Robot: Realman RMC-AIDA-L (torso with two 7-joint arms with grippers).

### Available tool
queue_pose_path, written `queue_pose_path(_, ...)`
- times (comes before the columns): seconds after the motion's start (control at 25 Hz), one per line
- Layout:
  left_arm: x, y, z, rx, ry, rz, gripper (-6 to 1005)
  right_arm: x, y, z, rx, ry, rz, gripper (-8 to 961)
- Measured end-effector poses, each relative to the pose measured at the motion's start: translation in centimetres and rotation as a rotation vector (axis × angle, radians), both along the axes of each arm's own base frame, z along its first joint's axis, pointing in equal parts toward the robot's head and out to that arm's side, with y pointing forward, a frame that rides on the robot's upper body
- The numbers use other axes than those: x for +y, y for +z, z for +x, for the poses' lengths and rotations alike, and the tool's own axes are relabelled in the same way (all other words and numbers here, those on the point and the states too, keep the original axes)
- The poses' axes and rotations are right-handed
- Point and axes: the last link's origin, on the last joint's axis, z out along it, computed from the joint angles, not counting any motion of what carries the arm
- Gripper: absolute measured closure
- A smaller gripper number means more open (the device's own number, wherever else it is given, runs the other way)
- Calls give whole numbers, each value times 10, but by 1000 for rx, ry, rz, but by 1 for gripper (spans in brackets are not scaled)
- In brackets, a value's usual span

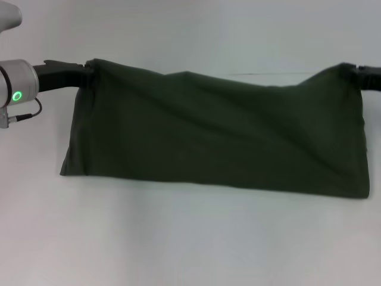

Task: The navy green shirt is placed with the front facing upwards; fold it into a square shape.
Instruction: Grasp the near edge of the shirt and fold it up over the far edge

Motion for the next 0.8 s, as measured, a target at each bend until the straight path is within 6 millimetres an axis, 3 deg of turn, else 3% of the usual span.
queue_pose_path(0.32,4,2,-4,18,25,46,940,18,-4,-12,-43,-18,44,769)
queue_pose_path(0.8,8,-2,-8,33,55,73,909,24,-15,-12,-86,-38,54,757)
